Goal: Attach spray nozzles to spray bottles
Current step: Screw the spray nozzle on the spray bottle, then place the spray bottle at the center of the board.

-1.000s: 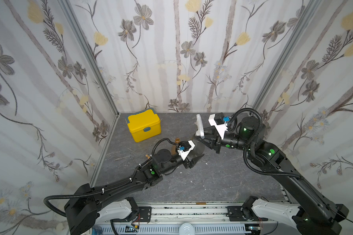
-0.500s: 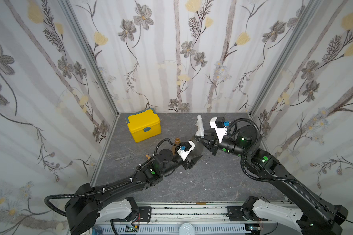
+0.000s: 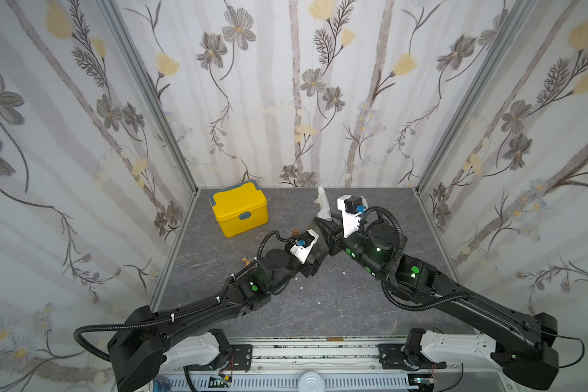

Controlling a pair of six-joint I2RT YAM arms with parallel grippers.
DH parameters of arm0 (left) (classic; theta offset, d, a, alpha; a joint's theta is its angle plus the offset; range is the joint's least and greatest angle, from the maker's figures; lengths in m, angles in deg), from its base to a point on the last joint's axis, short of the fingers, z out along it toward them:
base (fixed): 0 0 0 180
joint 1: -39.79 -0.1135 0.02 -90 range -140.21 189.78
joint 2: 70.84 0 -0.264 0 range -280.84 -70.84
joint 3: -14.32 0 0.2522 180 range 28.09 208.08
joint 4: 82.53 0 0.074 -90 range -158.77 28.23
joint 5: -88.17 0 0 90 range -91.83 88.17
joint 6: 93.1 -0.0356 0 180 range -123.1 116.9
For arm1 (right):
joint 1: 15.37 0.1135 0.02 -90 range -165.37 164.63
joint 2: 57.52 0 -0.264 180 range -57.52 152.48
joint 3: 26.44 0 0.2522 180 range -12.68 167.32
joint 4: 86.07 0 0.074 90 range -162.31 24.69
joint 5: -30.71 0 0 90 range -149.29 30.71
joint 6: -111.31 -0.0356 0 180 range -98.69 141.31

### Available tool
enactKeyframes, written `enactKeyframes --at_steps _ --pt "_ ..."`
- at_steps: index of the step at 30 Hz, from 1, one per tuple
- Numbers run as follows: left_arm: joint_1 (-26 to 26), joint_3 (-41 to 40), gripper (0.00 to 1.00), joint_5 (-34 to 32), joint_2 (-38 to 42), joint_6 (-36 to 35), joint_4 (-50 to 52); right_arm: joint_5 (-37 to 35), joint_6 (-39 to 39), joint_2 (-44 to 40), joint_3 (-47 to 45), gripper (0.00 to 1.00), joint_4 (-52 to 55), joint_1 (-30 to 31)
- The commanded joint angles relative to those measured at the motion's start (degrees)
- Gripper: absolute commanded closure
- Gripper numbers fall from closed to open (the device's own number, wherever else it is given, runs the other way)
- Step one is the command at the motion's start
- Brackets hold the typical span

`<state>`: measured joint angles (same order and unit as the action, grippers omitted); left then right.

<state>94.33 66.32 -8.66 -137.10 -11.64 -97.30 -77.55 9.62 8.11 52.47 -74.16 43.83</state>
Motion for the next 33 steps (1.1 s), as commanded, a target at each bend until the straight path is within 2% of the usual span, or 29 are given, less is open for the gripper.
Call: enactKeyframes --at_steps 1,2,4,11,21,29,33 --pt "0.2 0.5 0.34 0.7 0.3 -1.8 -10.0 2.3 -2.7 0.4 0.6 0.73 6.0 0.5" --pt "0.1 0.5 0.34 0.5 0.3 -1.9 -10.0 2.8 -2.5 -0.2 1.1 0.64 6.6 0.4" --pt "0.1 0.7 0.34 0.6 0.3 -1.9 -9.8 3.7 -1.9 -1.4 2.4 0.59 7.9 -0.1" --pt "0.1 0.9 0.33 1.4 0.3 -1.9 -9.3 7.2 -0.6 -2.5 7.0 0.55 11.3 -2.4" --pt "0.2 1.3 0.33 2.7 -0.3 -1.9 -8.4 9.5 1.1 0.3 8.9 0.58 9.3 -3.6" --pt "0.1 1.2 0.33 2.3 -0.4 -2.0 -8.5 8.3 2.8 -0.4 9.3 0.45 10.0 -4.0" --pt "0.1 1.3 0.33 2.6 -0.9 -2.0 -8.4 7.9 3.1 -0.7 9.5 0.43 9.6 -4.1"
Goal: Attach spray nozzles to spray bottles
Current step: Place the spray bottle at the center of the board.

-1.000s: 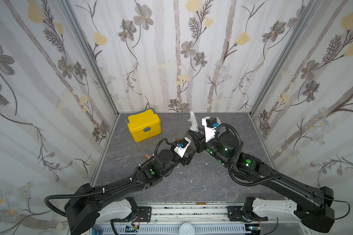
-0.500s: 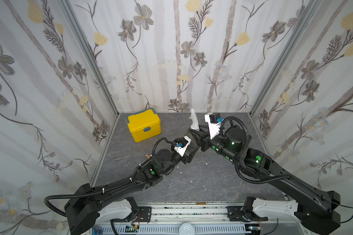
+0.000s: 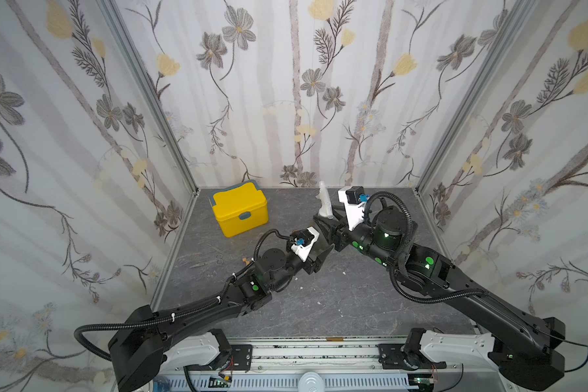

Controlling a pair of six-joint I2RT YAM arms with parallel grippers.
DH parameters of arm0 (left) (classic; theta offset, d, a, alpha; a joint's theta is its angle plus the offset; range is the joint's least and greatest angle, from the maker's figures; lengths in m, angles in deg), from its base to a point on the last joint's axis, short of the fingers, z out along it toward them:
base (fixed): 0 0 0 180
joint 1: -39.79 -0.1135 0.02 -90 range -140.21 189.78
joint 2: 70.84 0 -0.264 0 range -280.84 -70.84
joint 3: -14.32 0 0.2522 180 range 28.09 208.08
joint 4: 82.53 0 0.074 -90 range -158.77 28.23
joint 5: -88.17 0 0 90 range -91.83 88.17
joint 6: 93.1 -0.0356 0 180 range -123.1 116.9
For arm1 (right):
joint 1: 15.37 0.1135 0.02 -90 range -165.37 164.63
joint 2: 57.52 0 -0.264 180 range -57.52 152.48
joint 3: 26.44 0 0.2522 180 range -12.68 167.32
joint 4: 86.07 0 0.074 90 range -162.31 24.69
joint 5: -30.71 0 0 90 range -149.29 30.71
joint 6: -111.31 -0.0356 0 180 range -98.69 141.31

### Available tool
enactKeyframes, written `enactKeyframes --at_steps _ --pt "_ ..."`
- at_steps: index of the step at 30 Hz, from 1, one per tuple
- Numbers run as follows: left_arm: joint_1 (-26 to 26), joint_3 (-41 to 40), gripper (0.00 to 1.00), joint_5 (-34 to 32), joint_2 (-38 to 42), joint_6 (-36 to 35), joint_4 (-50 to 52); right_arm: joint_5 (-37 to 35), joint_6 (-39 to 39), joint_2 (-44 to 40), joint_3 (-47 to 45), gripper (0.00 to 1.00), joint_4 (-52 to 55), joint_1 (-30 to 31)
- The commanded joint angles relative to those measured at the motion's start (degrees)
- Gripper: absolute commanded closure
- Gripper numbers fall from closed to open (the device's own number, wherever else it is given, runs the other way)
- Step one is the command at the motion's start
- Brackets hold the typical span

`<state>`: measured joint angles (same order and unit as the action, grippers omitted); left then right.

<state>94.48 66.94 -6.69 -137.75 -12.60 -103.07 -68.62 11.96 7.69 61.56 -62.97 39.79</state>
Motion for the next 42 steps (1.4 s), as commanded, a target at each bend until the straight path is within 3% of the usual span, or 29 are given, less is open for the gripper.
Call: enactKeyframes --at_steps 1,8,12,15,20,21,26,34,39,42 --pt "0.0 0.7 0.33 0.6 -0.2 -1.0 -2.6 -1.4 0.8 -0.3 0.6 0.43 -1.7 -0.2" --pt "-0.1 0.7 0.33 0.6 -0.3 -0.9 -2.7 0.9 1.0 1.2 1.8 0.6 -1.4 -0.7" --pt "-0.1 0.7 0.33 0.9 -0.3 -0.9 -2.5 1.7 0.8 0.8 1.5 0.75 -1.0 -0.6" --pt "0.0 0.9 0.27 1.3 -0.4 -0.7 -2.2 2.7 0.9 0.5 1.4 0.8 -0.8 -0.4" --pt "-0.1 0.9 0.09 1.7 -0.4 -0.4 -2.0 2.3 1.3 0.0 1.0 0.82 -1.5 -0.5" --pt "0.0 0.8 0.01 1.9 -0.2 -0.3 -2.1 1.9 1.4 0.0 0.8 0.82 -1.6 -0.5" --pt "0.0 0.2 0.0 1.2 0.5 -0.8 -2.9 -2.1 2.8 -0.7 0.6 0.82 -3.3 -0.5" --pt "0.0 -1.3 0.0 -3.4 1.5 -1.7 -5.6 -14.9 7.8 -1.1 -1.4 0.86 -13.4 -2.5" --pt "0.0 -2.7 0.0 -7.2 3.3 -3.0 -8.2 -14.5 7.8 0.6 -4.5 0.86 -22.4 -10.1" --pt "0.0 -5.5 0.0 -13.5 5.5 -4.0 -14.4 -11.9 7.5 3.6 -7.9 0.86 -28.0 -13.3"
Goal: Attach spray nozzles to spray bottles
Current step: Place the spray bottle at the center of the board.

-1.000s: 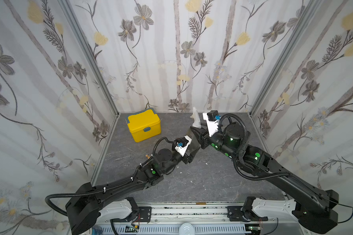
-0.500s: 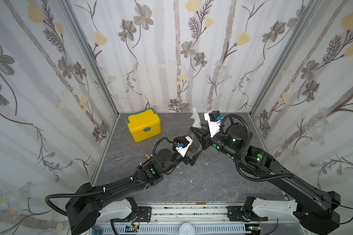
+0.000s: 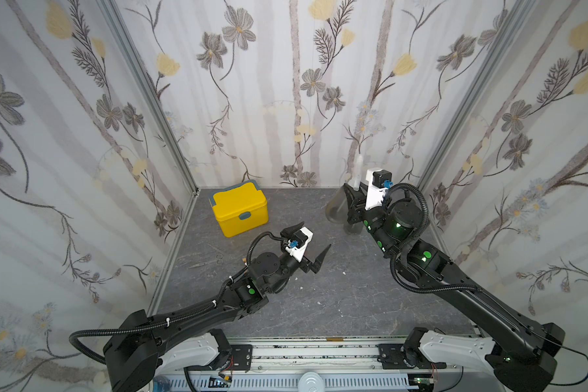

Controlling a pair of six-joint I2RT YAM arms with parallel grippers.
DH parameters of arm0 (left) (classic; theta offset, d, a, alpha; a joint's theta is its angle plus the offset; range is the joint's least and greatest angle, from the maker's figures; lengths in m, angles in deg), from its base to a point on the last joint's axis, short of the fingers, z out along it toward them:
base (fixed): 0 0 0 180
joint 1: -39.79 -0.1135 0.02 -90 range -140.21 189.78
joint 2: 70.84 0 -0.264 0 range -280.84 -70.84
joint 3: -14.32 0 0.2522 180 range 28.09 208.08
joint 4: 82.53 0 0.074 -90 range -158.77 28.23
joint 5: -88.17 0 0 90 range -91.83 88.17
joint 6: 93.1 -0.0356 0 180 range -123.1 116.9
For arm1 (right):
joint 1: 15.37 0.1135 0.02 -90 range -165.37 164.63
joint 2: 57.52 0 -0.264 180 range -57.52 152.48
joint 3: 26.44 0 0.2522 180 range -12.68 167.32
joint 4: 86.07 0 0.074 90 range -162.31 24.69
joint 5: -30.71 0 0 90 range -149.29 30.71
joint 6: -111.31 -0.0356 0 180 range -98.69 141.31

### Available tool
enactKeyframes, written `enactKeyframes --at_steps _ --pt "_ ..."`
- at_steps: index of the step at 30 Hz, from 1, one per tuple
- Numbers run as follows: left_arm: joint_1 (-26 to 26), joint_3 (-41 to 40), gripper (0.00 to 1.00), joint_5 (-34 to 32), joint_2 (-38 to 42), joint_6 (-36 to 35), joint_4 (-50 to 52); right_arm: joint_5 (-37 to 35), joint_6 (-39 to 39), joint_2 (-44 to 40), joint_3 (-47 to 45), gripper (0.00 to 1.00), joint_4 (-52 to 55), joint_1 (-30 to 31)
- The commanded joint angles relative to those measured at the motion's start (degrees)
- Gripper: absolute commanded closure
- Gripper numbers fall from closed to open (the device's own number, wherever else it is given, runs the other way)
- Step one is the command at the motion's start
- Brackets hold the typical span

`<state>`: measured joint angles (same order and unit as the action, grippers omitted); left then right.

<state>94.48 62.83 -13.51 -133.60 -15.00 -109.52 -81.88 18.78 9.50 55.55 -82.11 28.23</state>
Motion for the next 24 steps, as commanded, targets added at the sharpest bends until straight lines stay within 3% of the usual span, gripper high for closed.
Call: enactKeyframes --at_steps 1,4,7,16,24 --pt "-0.1 -2.3 0.0 -9.5 1.9 -2.0 -10.4 2.2 0.3 3.2 -3.2 0.86 -10.8 -2.5" --pt "-0.1 -2.7 0.0 -18.6 1.9 -2.9 -13.9 3.3 1.0 7.5 -8.6 0.86 -19.6 -4.0" --pt "-0.6 -2.8 0.0 -23.4 1.6 -3.0 -15.9 4.5 0.6 14.0 -12.1 0.86 -28.5 -6.1" --pt "-3.6 -2.3 0.0 -23.5 2.3 0.2 -14.3 4.3 -0.6 36.6 -8.0 0.86 -37.6 -9.4" --pt "-5.0 -2.0 0.0 -21.8 2.6 1.6 -13.1 3.6 -4.1 45.9 -2.7 0.83 -36.3 -10.0"
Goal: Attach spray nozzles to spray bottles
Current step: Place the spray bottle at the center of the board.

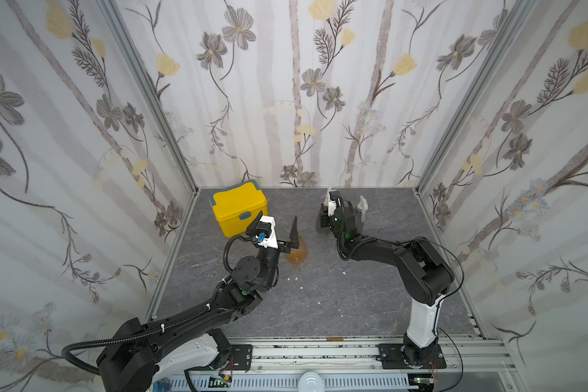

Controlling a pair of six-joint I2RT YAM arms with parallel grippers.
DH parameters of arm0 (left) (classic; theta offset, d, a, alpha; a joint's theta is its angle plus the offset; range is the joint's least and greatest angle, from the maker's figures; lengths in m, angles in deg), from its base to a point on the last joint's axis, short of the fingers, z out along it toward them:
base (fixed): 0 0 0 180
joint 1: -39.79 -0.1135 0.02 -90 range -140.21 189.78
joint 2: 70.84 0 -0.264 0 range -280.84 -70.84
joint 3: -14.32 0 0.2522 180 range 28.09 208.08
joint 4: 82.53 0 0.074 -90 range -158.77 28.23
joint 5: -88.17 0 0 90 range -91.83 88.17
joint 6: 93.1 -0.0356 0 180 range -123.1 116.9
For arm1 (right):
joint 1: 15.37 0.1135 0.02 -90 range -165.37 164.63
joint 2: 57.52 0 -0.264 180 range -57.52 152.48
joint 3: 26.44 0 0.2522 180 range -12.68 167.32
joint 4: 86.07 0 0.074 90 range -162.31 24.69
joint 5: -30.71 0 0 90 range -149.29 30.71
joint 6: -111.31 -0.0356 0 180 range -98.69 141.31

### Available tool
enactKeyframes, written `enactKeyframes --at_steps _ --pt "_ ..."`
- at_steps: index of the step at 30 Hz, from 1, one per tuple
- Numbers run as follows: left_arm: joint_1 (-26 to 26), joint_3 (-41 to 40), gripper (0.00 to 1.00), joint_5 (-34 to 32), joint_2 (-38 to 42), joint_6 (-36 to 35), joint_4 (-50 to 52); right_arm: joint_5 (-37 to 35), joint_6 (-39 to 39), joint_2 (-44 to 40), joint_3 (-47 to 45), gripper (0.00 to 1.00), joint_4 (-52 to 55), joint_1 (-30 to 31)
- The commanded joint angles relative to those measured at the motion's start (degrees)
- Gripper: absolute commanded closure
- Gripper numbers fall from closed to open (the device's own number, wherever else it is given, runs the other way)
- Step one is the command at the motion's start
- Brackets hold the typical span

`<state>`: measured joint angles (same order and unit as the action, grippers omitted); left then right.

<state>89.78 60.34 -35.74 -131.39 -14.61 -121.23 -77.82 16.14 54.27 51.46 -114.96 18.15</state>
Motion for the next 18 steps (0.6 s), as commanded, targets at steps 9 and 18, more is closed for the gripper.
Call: enactKeyframes --at_steps 9,18 --pt "-0.9 0.6 0.0 2.4 0.7 2.3 -0.5 0.4 -2.0 3.0 1.0 0.58 -1.9 0.1" --pt "-1.0 1.2 0.0 4.4 0.6 2.8 1.0 2.3 -2.2 -3.4 -1.0 0.4 1.4 0.1"
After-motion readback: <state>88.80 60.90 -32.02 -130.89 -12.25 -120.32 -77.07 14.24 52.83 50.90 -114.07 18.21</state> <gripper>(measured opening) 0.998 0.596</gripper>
